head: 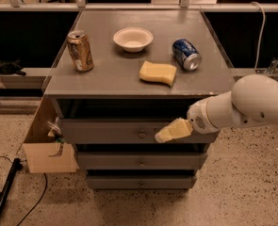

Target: Open top drawer

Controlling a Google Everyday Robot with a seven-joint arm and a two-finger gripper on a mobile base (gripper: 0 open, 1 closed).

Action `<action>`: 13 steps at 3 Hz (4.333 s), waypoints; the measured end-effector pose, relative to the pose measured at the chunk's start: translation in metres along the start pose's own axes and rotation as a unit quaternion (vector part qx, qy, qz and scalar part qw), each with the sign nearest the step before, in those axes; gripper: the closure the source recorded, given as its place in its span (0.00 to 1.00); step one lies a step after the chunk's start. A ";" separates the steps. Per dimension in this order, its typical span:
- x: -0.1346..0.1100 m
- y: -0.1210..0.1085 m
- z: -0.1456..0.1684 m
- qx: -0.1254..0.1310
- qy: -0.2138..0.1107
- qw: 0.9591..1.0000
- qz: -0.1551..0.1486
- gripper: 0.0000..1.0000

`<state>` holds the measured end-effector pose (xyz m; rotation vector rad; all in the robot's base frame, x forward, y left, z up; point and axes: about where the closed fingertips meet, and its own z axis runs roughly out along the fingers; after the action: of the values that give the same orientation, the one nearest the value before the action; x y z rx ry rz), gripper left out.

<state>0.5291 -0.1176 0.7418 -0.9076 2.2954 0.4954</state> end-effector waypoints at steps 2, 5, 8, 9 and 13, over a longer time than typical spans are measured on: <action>0.005 0.000 0.003 0.016 -0.001 1.000 -0.006 0.00; -0.002 -0.020 0.079 0.027 0.024 0.998 -0.045 0.00; 0.017 -0.016 0.112 0.030 0.028 0.995 -0.088 0.00; 0.017 -0.016 0.112 0.030 0.028 0.995 -0.088 0.00; 0.017 -0.016 0.112 0.030 0.028 0.995 -0.088 0.84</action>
Offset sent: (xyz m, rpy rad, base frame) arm -0.0034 -0.0066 -0.0167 -0.0581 -0.0635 -0.0437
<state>0.5763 -0.0770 0.6458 -1.0941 2.2412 0.3280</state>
